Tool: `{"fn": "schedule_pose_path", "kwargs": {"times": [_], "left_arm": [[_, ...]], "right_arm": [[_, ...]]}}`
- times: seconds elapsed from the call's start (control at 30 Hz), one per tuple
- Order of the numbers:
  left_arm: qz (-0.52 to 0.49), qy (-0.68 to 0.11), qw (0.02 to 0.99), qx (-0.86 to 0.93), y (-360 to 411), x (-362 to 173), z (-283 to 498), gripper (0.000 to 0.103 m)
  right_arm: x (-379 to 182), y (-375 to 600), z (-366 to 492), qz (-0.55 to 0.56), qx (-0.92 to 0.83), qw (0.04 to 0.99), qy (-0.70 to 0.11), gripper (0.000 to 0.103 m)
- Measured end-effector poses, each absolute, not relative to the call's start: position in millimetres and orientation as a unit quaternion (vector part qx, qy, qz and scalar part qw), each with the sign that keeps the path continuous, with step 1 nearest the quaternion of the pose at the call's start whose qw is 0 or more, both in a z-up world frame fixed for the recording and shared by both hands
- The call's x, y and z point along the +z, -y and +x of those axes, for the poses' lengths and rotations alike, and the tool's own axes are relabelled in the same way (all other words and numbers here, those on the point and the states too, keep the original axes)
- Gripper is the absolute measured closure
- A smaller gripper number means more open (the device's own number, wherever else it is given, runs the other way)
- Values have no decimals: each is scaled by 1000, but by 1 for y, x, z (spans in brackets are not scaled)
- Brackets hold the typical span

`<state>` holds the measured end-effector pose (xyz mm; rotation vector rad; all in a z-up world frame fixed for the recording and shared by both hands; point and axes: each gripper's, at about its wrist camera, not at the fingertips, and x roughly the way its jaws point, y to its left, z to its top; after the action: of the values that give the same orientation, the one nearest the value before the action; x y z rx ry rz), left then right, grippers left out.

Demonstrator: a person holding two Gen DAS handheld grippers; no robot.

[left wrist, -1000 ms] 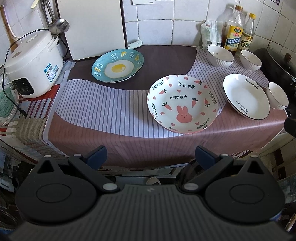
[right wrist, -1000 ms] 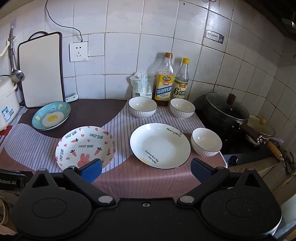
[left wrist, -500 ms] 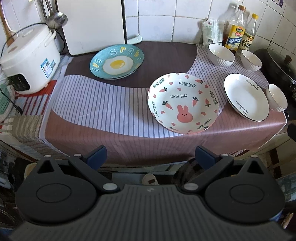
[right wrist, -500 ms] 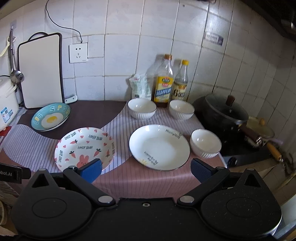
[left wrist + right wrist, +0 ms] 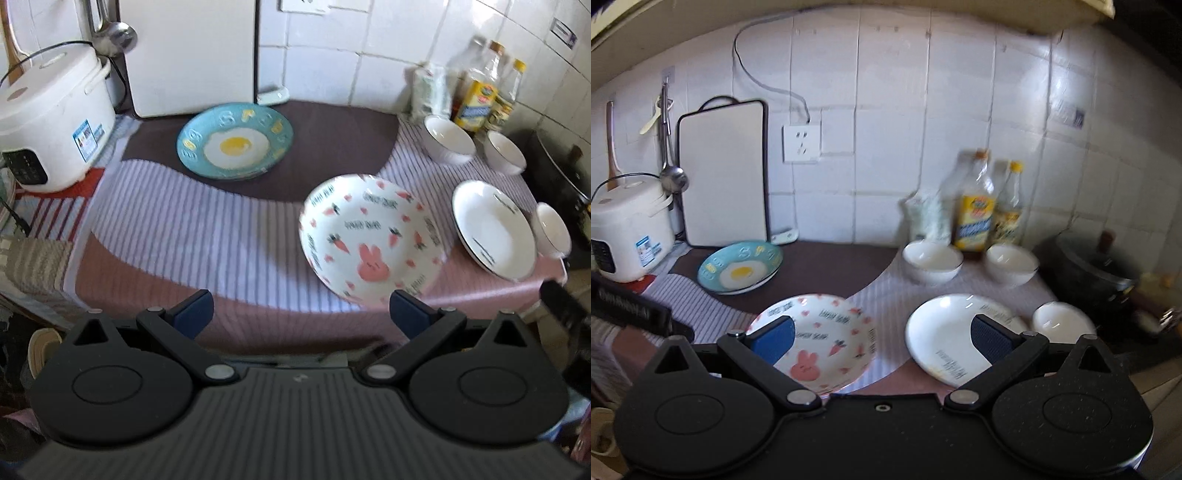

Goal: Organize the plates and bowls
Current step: 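Reach both grippers to the pink Lovely Bear bowl rim and close them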

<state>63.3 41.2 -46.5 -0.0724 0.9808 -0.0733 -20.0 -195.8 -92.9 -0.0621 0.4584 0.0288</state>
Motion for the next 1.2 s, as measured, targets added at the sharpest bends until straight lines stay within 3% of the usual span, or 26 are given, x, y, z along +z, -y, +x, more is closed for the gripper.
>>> {"fn": "schedule_pose_path", "kwargs": {"times": [0.1,0.63,0.83,0.93,1.0,1.13,1.2], "left_arm": [[-67,-460,883,-69,-54,-51,79,3],[-89,-507,854,-79,-67,-156,175,3],[-79,-511,851,-95,-60,-175,196,11],[-86,-520,843,-107,-58,-180,204,22],[-91,-523,840,-112,-57,-183,206,37],[-112,-529,835,-104,-57,-192,209,45],[-110,-528,834,-114,-55,-191,209,56]], "right_arm": [[-108,197,1,-12,35,968,-249,10],[-210,201,91,72,74,947,-304,17],[-233,196,113,59,81,937,-334,20],[-236,195,121,78,86,931,-346,27],[-234,193,125,84,100,925,-358,27],[-235,189,128,77,105,922,-365,28],[-235,192,129,93,108,918,-370,32]]}}
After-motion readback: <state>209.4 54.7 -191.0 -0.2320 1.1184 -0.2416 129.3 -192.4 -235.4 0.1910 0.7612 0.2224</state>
